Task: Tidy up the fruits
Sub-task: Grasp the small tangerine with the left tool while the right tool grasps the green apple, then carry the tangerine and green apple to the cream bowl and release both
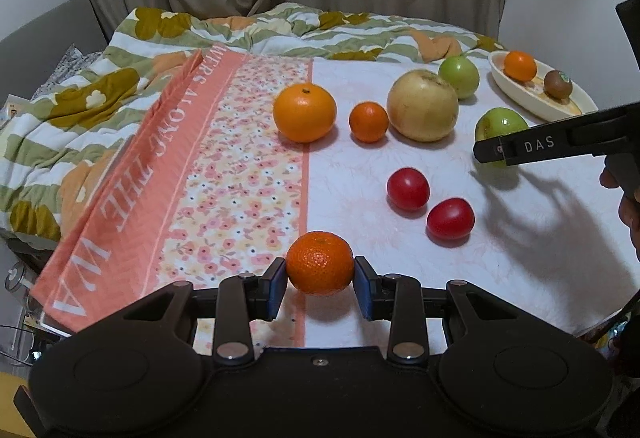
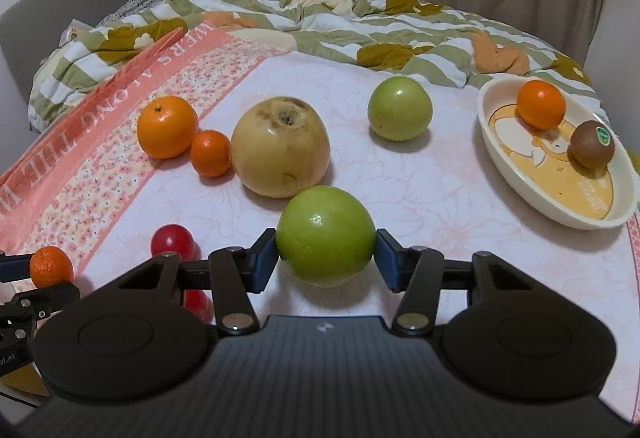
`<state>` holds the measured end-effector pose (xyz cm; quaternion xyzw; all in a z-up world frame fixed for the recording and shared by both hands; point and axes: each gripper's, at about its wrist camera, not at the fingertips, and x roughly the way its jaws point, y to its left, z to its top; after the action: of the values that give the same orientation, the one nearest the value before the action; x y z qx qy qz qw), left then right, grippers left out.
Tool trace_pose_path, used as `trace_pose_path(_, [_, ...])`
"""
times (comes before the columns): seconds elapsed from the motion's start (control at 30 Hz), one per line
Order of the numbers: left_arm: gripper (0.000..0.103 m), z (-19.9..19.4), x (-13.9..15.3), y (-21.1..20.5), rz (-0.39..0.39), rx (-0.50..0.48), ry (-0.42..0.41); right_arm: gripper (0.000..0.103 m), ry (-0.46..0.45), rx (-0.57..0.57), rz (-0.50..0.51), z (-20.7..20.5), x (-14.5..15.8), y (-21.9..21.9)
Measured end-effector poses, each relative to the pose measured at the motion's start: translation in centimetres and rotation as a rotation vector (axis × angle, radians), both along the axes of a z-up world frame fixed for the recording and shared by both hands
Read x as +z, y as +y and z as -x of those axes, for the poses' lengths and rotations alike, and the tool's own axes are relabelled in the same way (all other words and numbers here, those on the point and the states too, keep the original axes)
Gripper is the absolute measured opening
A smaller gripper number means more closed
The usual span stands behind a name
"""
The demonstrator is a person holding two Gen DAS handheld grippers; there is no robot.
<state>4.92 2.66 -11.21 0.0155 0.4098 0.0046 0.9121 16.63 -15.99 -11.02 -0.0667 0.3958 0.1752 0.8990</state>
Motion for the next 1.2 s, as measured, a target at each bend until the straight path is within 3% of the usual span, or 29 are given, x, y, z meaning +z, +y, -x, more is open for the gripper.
trace_pose_path(0.37, [0.039,1.8,4.7,0.2,-0.007,0.011,-0.072,0.067,-0.041,-0.051,-0.013,2.9,4.7,-1.2])
trace_pose_path(0.73, [0.039,1.8,10.5,-1.2,0.002,-0.005,-0.171,0.067,-0.109,-0.158,-0.027,4.9,10.8,-5.7])
trace_pose_path(1.2, [0.039,-3.1,14.0,-9.8,0.024,-0.045,-0.247,0.067,-0.119,-0.212,-0.021,1.5,13.6,-16.1])
